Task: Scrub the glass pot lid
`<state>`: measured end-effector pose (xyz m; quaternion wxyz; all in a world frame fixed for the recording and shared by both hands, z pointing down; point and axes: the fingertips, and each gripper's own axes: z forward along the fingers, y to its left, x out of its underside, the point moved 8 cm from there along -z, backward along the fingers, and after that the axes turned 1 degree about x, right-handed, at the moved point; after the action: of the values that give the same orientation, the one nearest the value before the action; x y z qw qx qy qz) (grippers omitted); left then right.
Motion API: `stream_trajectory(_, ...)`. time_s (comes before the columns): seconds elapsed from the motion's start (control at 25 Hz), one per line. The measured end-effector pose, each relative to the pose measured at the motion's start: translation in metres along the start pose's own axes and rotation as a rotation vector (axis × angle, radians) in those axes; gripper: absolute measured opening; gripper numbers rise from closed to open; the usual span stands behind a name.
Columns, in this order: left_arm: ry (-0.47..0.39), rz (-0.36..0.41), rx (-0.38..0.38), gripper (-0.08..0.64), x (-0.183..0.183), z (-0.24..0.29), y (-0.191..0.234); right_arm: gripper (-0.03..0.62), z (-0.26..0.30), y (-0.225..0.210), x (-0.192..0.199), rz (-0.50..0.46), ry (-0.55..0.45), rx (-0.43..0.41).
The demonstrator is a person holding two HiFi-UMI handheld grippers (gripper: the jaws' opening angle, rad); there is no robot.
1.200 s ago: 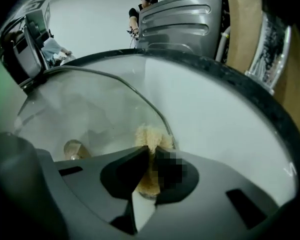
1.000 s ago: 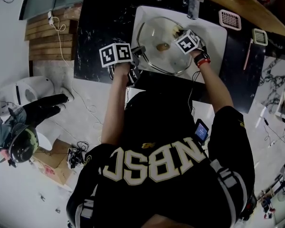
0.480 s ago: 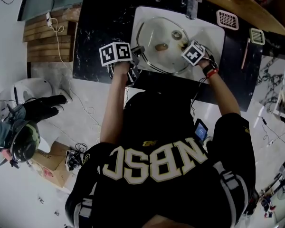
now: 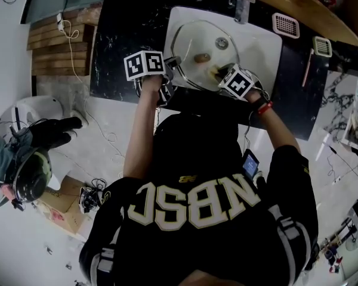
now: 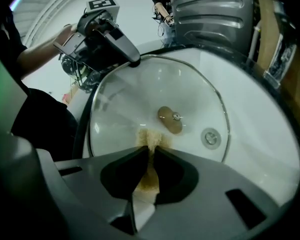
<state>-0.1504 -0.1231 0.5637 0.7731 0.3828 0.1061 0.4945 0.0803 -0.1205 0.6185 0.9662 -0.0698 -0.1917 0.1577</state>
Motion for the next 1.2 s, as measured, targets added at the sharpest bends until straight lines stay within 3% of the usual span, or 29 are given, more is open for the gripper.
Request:
stream_trajectory(0.24, -0.001, 0.003, -0.008, 0.083, 0.0, 0.0, -0.001, 0.052, 0.001, 0.016, -0.037, 0.008, -0.144, -0.045)
stream_trajectory(0.6, 0.001, 0.006, -0.014, 0.083, 0.001, 0.0, -0.001, 0.054, 0.017, -0.004, -0.086, 0.075, -0.337, 0.034)
stream_trajectory(1.0, -0.002, 0.008, -0.021, 0.083, 0.002, 0.0, -0.001, 0.057, 0.038, -0.063, -0.095, 0.121, -0.403, 0.13)
stream_trajectory(1.2, 0.0, 0.01, -0.024, 0.086, 0.001, 0.001, -0.002, 0.057, 0.047, -0.089, -0.079, 0.134, -0.367, 0.22)
